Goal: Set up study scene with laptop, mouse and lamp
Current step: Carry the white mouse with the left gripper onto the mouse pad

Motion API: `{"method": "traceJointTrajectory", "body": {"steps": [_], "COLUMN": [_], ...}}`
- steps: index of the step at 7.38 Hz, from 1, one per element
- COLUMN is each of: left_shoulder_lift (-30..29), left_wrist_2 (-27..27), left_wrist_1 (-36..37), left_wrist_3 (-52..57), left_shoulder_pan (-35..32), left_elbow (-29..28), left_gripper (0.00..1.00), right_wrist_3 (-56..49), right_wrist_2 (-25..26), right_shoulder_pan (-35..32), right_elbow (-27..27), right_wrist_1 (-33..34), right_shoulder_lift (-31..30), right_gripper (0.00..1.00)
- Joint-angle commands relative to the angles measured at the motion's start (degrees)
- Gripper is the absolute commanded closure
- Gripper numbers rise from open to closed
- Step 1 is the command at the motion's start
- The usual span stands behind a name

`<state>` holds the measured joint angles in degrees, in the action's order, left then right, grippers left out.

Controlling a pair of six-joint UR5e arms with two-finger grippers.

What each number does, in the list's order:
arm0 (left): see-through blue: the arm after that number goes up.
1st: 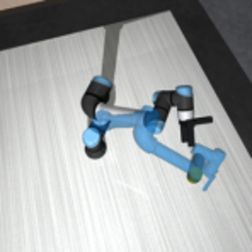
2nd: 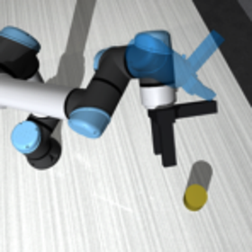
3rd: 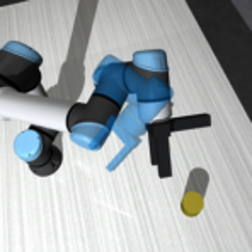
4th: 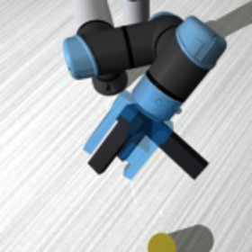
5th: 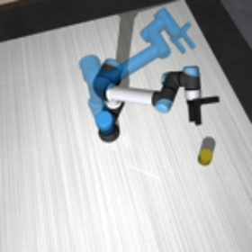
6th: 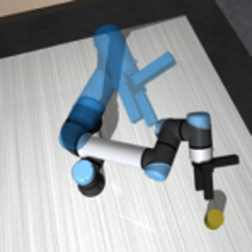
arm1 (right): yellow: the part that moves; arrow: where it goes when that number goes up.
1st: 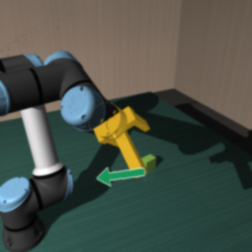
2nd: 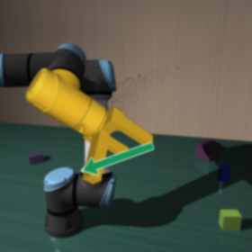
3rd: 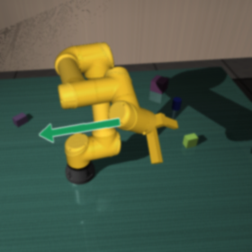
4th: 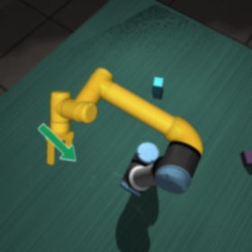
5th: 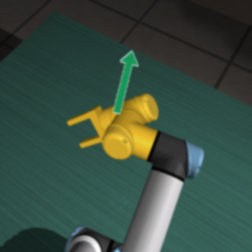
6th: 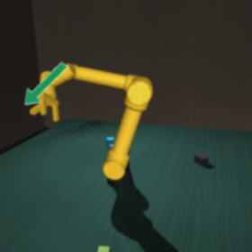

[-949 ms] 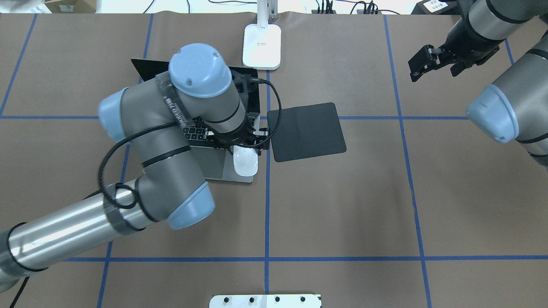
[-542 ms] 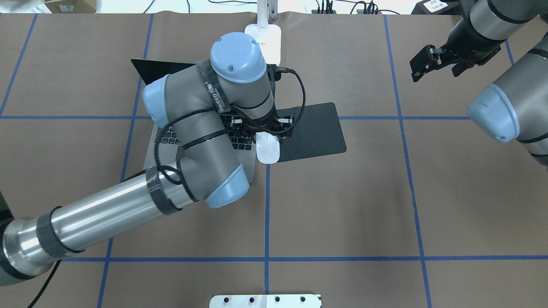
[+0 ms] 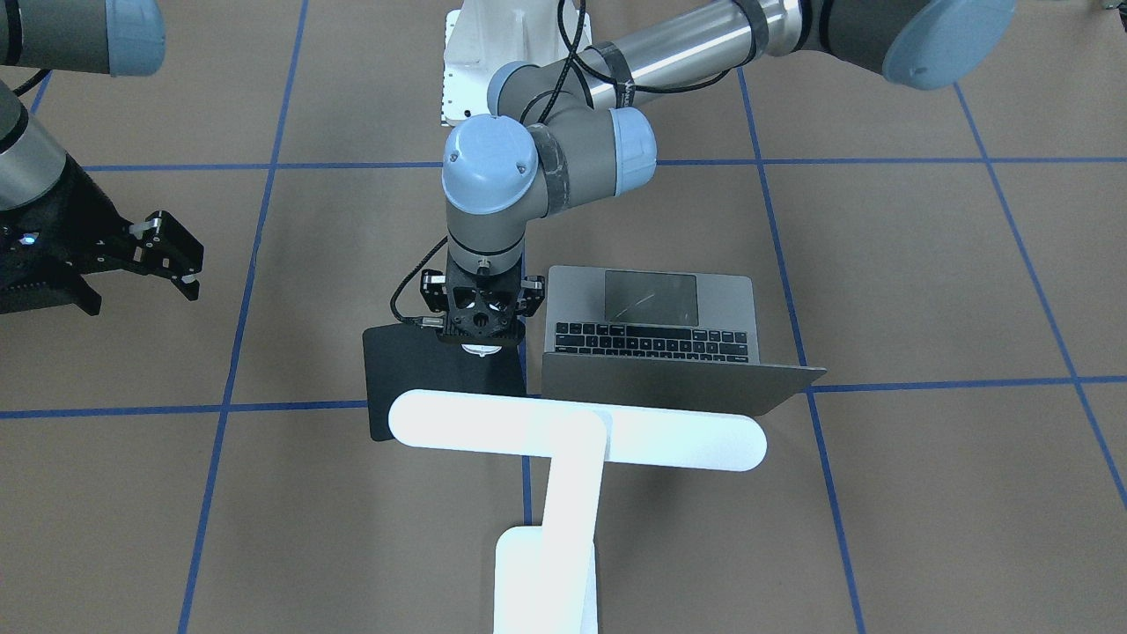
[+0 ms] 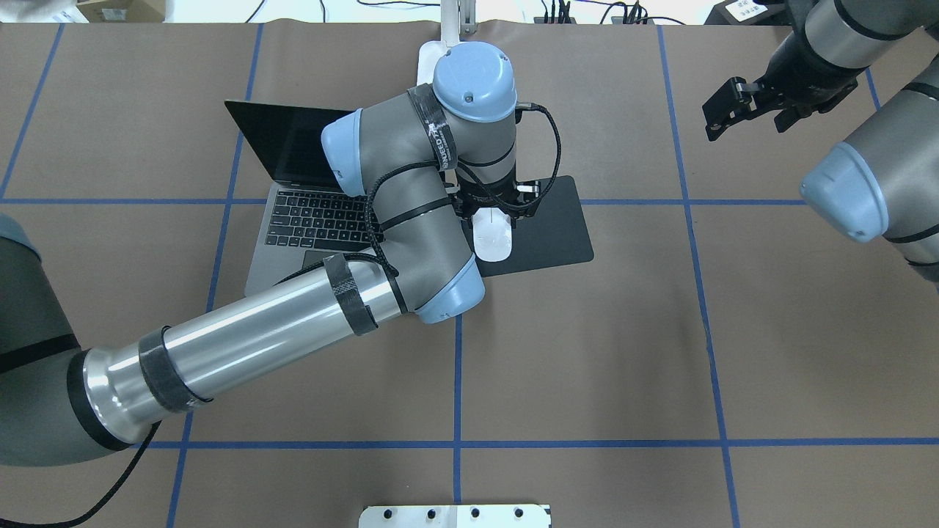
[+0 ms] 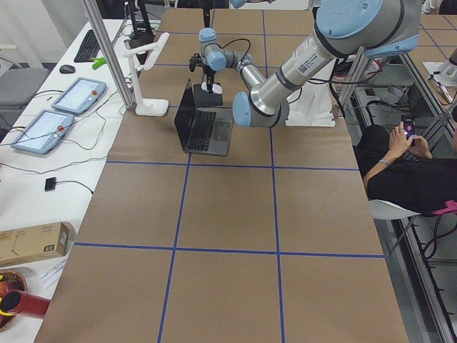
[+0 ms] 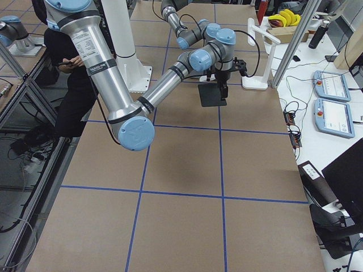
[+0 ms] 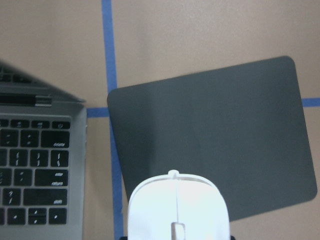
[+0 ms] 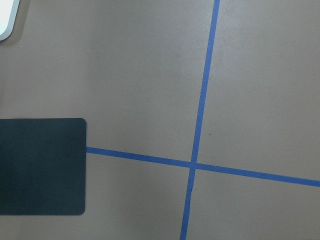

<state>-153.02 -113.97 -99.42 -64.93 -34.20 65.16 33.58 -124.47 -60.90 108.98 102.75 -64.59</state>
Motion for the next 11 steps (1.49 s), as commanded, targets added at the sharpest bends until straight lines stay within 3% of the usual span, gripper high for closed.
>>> {"method": "traceJointTrajectory", "body": {"steps": [1,7,8,10,11], "left_shoulder_lift": [-0.09,-0.18,-0.18,-0.18,-0.09], "left_wrist_2": [1.29,5.24,5.25,5.25,5.25], "left_wrist_1": [-4.18,-5.25,-5.25,-5.34,-5.25], "left_wrist_3": [-0.37,-6.43,-6.35,-5.83,-5.13], "left_shoulder_pan": [-0.07,0.01,-0.07,-0.07,-0.07], "left_elbow": [-3.0,-3.19,-3.19,-2.67,-2.4], "left_gripper": [0.34,0.32,0.27,0.05,0.01], "right_wrist_3": [0.08,-0.01,-0.01,-0.01,-0.01], "right_wrist_2": [-0.07,-0.07,0.02,-0.07,-0.07], "right_shoulder_pan": [-0.01,-0.01,-0.01,-0.09,-0.27], "right_elbow": [-0.09,-0.35,-0.35,-0.35,-0.35], "right_wrist_1": [-0.09,-0.09,-0.09,-0.09,0.0], "right_shoulder_lift": [-0.01,-0.1,-0.1,-0.1,-0.1], "right_gripper": [0.0,0.0,0.0,0.0,0.0]}}
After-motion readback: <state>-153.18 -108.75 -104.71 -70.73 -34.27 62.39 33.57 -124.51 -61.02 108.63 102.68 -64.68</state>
